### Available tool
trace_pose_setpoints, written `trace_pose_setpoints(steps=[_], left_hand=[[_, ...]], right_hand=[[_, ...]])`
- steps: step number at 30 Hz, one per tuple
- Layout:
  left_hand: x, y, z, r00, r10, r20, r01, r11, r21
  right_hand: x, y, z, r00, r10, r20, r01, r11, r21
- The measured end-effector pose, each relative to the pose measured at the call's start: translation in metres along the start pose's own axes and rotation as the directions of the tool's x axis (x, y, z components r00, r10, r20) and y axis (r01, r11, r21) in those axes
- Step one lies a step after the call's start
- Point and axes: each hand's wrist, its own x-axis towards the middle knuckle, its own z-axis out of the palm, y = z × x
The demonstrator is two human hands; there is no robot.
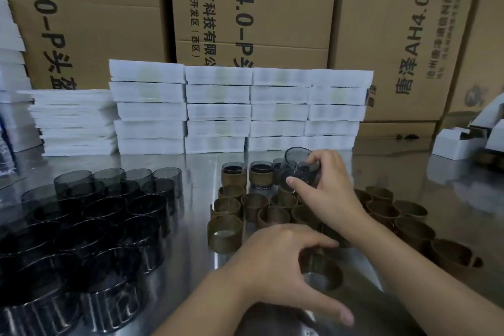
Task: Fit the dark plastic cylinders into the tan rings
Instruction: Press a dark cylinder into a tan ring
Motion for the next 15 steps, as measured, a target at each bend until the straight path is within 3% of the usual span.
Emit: trace_pose_setpoints(steps=[2, 5, 11, 13, 15], left_hand=[[0.000, -0.002, 0.001, 0.999, 0.042, -0.022, -0.041, 0.998, 0.044], [0.000, -0.008, 0.001, 0.983, 0.068, -0.173, -0.055, 0.995, 0.080], [-0.001, -0.019, 0.002, 0.956, -0.051, -0.288, 0.064, 0.997, 0.035], [0.000, -0.022, 0.004, 0.944, -0.112, -0.309, 0.099, 0.993, -0.059], [0.001, -0.024, 0.005, 0.906, -0.224, -0.359, 0.118, 0.948, -0.294]], right_hand=[[-0.004, 0.003, 0.001, 0.999, 0.027, -0.027, -0.026, 0.999, 0.043], [-0.009, 0.007, -0.001, 0.999, 0.030, -0.043, -0.027, 0.997, 0.069], [-0.016, 0.008, -0.003, 0.996, 0.059, -0.068, -0.050, 0.991, 0.121], [-0.019, 0.006, -0.002, 0.996, 0.027, -0.089, -0.015, 0.992, 0.126], [-0.021, 0.004, -0.002, 0.995, -0.005, -0.102, 0.019, 0.991, 0.134]])
